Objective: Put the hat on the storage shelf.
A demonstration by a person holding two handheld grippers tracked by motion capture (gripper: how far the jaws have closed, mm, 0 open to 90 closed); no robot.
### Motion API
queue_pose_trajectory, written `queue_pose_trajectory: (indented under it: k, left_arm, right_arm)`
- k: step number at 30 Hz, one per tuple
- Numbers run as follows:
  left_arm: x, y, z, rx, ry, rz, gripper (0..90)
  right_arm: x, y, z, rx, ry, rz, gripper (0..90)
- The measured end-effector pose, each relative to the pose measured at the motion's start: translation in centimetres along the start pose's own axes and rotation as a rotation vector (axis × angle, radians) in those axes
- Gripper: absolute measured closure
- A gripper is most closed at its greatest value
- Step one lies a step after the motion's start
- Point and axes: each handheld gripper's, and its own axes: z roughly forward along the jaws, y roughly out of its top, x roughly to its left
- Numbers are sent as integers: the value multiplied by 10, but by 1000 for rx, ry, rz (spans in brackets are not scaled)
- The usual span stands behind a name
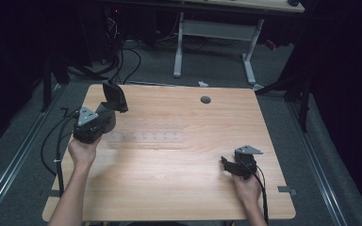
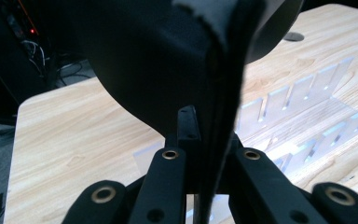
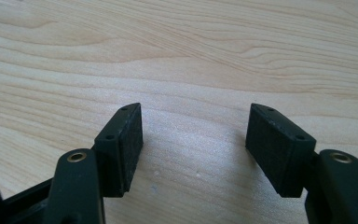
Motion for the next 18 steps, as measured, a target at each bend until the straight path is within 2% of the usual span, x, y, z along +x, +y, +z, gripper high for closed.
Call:
queue_pose_trajectory:
  k: [10, 15, 18]
  left_arm:
    - [4, -2, -2, -33, 8, -58, 865]
    - [3, -2, 0, -38, 15, -76, 865]
    - [2, -3, 1, -36, 25, -73, 865]
  right_arm:
    - [0, 0, 0, 0, 0, 1, 368]
    - [0, 0, 0, 0, 0, 1, 368]
    - [0, 0, 0, 0, 0, 0, 368]
